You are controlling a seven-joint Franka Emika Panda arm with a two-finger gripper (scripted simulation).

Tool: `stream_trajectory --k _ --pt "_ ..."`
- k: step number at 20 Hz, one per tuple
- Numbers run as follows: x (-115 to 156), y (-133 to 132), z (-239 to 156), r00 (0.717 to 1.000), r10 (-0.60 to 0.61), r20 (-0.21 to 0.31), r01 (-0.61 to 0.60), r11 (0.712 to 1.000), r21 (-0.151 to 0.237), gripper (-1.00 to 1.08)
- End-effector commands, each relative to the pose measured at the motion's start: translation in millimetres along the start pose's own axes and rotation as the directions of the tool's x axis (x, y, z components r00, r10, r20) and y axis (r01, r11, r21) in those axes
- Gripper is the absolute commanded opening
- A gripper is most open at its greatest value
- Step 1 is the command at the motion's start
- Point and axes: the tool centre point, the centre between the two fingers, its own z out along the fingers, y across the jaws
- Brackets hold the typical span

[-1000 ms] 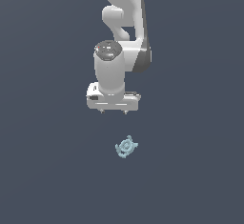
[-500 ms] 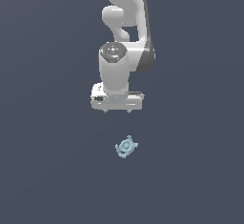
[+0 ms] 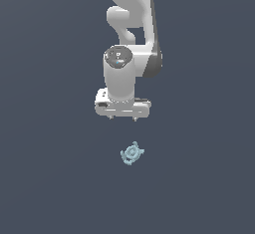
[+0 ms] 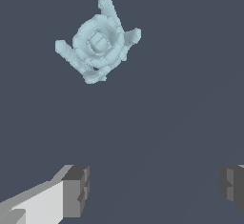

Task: Pick up the object and move it to a goal position.

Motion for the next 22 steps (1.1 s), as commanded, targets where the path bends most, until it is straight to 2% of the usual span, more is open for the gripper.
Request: stream_trajectory --k 1,7,11,16,22 --pt "5.0 -1.2 0.9 1.000 0.030 -0.001 -0.030 1.000 0.000 1.00" --pt "22.3 -5.6 4.5 0.990 0.138 -0.003 -0.138 0.990 0.002 1.00" --pt "37.3 -9.9 8.0 0.973 0.233 -0.005 -0.233 0.973 0.003 1.00" --pt "56.2 -16.3 13.3 0.935 0.354 -0.008 -0.354 0.935 0.004 1.00" --pt "77.3 -25.0 20.4 0.872 0.489 -0.013 -0.489 0.872 0.005 1.00"
